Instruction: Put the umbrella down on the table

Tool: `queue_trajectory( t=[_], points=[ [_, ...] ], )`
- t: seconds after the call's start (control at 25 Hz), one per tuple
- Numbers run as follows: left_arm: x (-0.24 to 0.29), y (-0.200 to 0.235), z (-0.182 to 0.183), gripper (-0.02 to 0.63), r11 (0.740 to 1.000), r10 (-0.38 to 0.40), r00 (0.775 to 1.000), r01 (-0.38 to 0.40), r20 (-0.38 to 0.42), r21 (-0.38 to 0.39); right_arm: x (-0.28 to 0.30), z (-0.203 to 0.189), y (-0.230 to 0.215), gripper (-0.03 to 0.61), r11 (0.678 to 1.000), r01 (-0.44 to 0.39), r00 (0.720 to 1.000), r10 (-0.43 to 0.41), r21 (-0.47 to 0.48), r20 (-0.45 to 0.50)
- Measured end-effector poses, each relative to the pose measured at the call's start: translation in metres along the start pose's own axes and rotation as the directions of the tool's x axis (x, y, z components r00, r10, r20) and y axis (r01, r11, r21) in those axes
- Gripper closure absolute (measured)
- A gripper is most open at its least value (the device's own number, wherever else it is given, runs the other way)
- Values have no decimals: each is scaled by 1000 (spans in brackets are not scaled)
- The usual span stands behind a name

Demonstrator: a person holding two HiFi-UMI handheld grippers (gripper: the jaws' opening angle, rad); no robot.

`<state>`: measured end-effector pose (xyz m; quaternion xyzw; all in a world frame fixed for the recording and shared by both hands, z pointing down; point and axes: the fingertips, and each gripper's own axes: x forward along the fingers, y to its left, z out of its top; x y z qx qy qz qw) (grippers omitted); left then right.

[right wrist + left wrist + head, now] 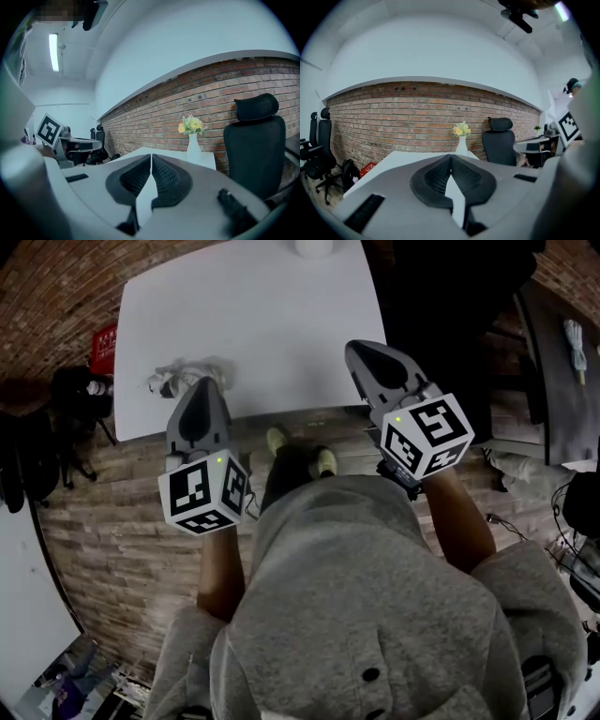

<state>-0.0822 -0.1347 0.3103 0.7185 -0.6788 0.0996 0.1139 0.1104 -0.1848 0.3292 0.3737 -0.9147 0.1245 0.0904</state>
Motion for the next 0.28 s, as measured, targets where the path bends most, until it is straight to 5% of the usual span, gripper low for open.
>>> queue_trajectory(
  t=[0.28],
  points=[
    [-11, -12, -11, 598, 1000, -6, 1000, 6, -7, -6, -12, -12, 0, 554, 1000, -3, 1000, 3, -4, -3]
  ],
)
